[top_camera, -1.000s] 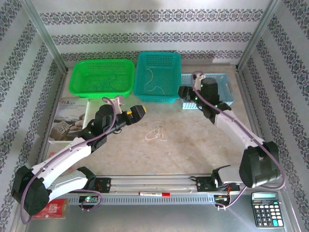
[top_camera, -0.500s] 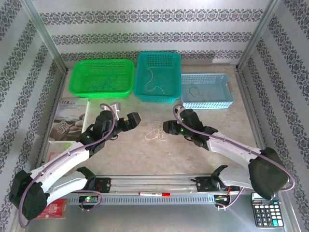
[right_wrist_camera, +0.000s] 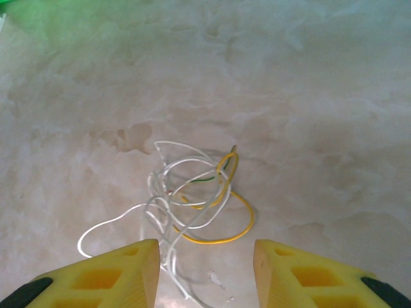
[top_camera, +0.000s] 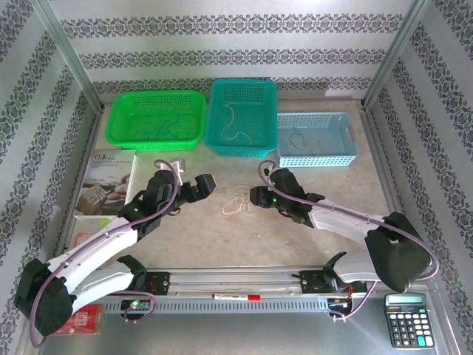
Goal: Untangle the cables
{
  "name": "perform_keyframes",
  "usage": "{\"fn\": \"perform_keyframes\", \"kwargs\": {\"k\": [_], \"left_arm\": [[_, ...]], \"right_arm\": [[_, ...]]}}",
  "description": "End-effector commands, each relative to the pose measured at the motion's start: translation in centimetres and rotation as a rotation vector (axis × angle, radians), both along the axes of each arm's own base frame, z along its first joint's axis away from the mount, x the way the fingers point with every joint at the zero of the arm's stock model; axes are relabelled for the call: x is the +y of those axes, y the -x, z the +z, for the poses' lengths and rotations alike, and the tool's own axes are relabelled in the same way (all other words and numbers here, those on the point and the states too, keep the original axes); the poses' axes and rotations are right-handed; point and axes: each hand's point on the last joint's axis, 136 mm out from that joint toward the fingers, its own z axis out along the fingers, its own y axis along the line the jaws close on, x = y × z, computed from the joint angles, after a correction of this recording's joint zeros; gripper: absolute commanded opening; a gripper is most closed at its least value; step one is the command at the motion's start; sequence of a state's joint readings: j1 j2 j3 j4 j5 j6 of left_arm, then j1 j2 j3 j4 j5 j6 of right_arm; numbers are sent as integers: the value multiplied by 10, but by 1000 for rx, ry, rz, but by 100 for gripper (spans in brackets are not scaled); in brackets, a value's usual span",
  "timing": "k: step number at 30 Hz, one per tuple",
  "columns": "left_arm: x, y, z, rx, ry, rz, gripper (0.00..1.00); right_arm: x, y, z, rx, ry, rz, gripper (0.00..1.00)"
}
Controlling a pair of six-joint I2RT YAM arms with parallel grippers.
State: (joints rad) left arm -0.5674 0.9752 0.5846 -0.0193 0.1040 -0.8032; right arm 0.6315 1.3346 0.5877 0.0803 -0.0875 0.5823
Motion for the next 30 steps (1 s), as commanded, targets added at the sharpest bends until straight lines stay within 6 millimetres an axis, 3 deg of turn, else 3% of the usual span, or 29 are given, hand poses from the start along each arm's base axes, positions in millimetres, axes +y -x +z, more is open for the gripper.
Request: {"fn": "perform_keyframes", "kwargs": {"k": [1, 6, 17, 25, 30], "left_arm": [[1, -1, -2, -1, -5, -5, 100], [1, -1, -3, 0, -5, -5, 100], [15, -5, -14, 56, -52, 84, 100], [6, -6, -8, 47, -22, 44, 100], [-5, -5, 4, 28, 2, -13, 100]], "right_arm": [[-2, -1, -12, 30, 10, -17, 41], [7, 1, -21, 55, 6, 2, 41], [48, -7, -8, 28, -4, 91, 49], [46, -13, -3, 7, 8, 88, 50], [31, -15, 5, -13, 6, 53, 50]]}}
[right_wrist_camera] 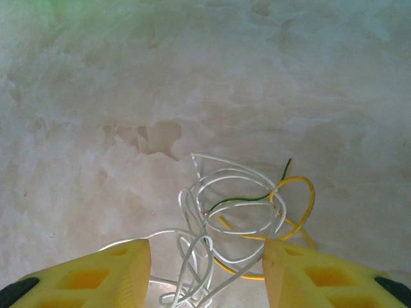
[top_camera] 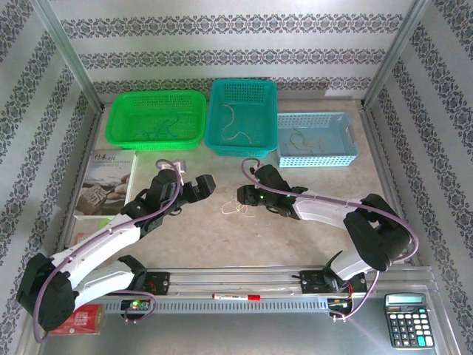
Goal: Untangle the cables
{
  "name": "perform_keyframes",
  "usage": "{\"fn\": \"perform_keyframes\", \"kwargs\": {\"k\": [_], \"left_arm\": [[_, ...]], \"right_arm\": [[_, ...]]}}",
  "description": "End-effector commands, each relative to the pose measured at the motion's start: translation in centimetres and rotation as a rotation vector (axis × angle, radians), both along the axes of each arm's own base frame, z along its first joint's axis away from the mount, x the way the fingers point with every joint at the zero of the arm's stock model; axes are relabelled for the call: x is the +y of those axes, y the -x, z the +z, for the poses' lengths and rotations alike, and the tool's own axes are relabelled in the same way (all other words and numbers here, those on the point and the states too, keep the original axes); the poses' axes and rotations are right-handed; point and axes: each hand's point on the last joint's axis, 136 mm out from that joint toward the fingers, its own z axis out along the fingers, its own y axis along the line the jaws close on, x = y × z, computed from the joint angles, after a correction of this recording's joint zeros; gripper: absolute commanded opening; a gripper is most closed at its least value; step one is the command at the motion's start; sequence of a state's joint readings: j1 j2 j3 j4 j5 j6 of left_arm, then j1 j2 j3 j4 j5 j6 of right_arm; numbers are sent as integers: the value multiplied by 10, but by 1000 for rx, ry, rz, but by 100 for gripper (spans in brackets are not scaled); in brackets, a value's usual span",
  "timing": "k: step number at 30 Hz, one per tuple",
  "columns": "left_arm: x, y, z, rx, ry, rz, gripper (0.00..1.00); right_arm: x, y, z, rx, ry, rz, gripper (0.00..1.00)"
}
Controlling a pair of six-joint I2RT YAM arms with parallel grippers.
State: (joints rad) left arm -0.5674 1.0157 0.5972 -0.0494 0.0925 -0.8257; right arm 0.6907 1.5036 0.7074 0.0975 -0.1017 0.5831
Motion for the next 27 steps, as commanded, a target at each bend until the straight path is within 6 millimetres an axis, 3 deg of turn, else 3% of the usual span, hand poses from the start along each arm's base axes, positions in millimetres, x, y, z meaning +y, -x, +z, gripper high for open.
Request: {"fn": "perform_keyframes", "kwargs": {"k": [1, 6, 11, 20, 27], "left_arm": [[-7, -3, 18, -28, 23, -41, 100], [-11, -1, 17, -18, 19, -70, 100], [-12, -2, 10, 34, 32, -51, 100], [-8, -4, 16, 1, 7, -44, 100], [-6, -2, 18, -12, 11, -43, 100]], "right_arm": [[-12, -6, 15, -47, -9, -26, 50], [-36, -6, 15, -48, -17, -80, 49], [-51, -4, 2, -8, -13, -104, 48], [-36, -4, -20, 57, -16, -66, 47], [-19, -12, -18, 54, -26, -41, 46]]}}
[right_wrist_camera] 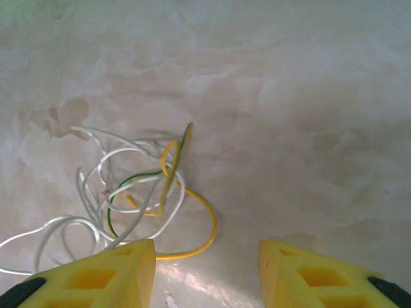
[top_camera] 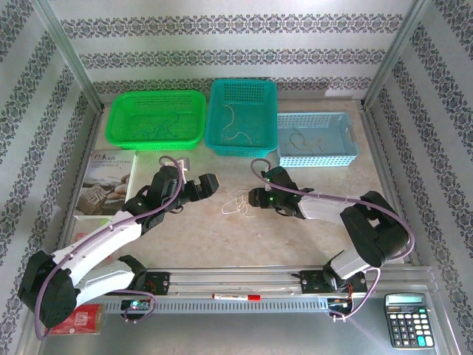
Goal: Untangle the cables
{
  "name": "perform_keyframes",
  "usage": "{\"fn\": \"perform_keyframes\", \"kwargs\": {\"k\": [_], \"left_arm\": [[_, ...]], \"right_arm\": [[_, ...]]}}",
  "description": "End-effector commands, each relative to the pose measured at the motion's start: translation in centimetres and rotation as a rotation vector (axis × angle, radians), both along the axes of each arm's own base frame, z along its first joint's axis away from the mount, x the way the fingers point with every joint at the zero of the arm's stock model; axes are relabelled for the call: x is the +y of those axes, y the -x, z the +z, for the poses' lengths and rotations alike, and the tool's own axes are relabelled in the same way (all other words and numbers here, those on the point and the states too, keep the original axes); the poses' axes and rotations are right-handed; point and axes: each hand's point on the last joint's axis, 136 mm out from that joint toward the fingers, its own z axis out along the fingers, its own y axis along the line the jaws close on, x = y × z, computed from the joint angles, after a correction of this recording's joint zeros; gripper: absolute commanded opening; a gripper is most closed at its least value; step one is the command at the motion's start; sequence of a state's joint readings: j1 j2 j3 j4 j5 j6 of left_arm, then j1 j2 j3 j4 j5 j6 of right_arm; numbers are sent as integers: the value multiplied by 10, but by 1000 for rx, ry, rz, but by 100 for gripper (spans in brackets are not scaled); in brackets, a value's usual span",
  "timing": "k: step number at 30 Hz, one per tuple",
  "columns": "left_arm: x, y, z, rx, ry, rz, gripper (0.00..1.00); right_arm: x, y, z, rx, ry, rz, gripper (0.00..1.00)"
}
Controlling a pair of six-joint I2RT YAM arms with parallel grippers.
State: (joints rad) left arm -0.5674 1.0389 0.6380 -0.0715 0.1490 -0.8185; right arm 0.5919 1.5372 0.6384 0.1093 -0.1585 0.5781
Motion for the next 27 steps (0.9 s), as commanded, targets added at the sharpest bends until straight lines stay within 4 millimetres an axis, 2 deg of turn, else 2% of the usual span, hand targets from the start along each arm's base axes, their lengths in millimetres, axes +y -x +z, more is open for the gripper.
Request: {"fn": "perform_keyframes", "kwargs": {"k": [1, 5, 12, 18, 22, 25, 27], "left_arm": [[4, -2, 12, -30, -3, 9, 100], [5, -2, 11, -28, 1, 12, 100], [3, -2, 13, -34, 11, 4, 100], [3, -1, 13, -34, 15, 5, 100], [4, -2, 13, -33, 15, 10, 100], [4, -2, 14, -34, 17, 11, 100], [3, -2, 14, -32, 16, 7, 100]], "right_arm": [[17, -14, 18, -44, -49, 16, 46], [20, -19, 18, -48, -45, 18, 46], [19, -28, 5, -32, -19, 10, 44], [13, -29, 6, -32, -24, 4, 24], [9, -29, 15, -48, -40, 1, 13], [5, -28, 26, -66, -49, -3, 0], [2, -27, 34, -84, -56, -6, 0]]}}
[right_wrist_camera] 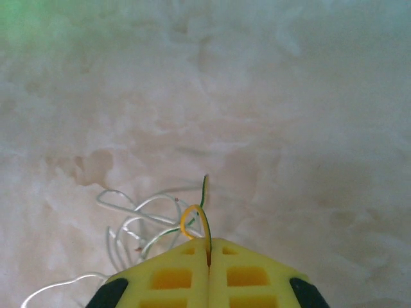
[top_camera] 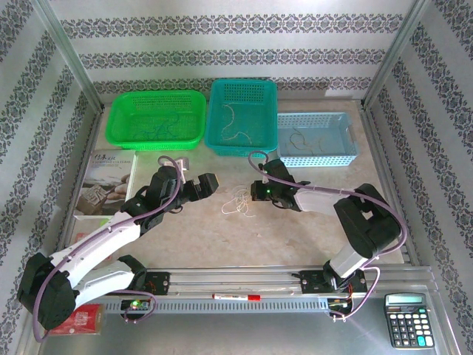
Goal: Untangle the cables
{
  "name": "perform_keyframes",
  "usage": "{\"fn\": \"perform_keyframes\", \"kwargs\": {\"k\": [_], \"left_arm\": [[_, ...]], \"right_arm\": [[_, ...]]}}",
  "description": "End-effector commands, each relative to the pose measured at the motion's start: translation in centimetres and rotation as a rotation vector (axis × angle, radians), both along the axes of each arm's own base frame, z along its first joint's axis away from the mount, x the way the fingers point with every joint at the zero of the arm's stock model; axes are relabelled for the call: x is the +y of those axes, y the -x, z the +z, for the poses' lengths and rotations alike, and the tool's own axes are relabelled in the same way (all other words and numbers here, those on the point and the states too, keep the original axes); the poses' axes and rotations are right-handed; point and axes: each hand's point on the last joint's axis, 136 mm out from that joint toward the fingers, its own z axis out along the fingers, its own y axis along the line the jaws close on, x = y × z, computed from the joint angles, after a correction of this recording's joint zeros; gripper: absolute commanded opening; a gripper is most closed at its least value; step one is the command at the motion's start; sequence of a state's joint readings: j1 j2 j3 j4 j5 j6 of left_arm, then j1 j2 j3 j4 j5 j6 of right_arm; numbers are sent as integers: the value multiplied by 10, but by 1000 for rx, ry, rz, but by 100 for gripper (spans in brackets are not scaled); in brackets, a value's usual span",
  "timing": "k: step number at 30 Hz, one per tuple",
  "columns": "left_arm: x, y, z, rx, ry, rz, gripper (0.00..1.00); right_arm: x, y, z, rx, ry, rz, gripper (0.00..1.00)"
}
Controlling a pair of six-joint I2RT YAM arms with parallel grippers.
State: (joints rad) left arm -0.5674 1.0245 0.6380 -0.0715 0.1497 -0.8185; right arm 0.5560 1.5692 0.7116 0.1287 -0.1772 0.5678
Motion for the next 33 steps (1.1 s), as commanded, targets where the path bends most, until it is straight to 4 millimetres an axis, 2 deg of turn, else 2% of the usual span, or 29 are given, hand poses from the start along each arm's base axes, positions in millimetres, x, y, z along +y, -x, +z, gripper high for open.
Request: {"fn": "perform_keyframes", "kwargs": {"k": [1, 6, 10, 15, 18, 20, 26, 33], "left_arm": [[2, -2, 9, -17, 8, 5, 100], [0, -1, 7, -1, 8, -5, 100], [-5, -1, 7, 8, 21, -27, 100], [-12, 0, 10, 11, 36, -60, 100], [-17, 0, 13, 4, 52, -89, 100], [-23, 1, 15, -1, 74, -115, 100], [-46, 3, 13, 20, 142, -223, 100], [-67, 5, -11, 76, 152, -335, 100]], "right_arm": [[-4, 1, 21, -47, -21, 8, 0], [-11, 4, 50, -105, -27, 4, 0], [-13, 6, 82, -169, -63, -1, 0], [-5, 11, 122, -244, -163, 34, 0], [2, 16, 138, -261, -226, 61, 0], [5, 17, 139, -255, -235, 73, 0], [7, 17, 122, -210, -226, 65, 0], [20, 19, 124, -214, -227, 90, 0]]}}
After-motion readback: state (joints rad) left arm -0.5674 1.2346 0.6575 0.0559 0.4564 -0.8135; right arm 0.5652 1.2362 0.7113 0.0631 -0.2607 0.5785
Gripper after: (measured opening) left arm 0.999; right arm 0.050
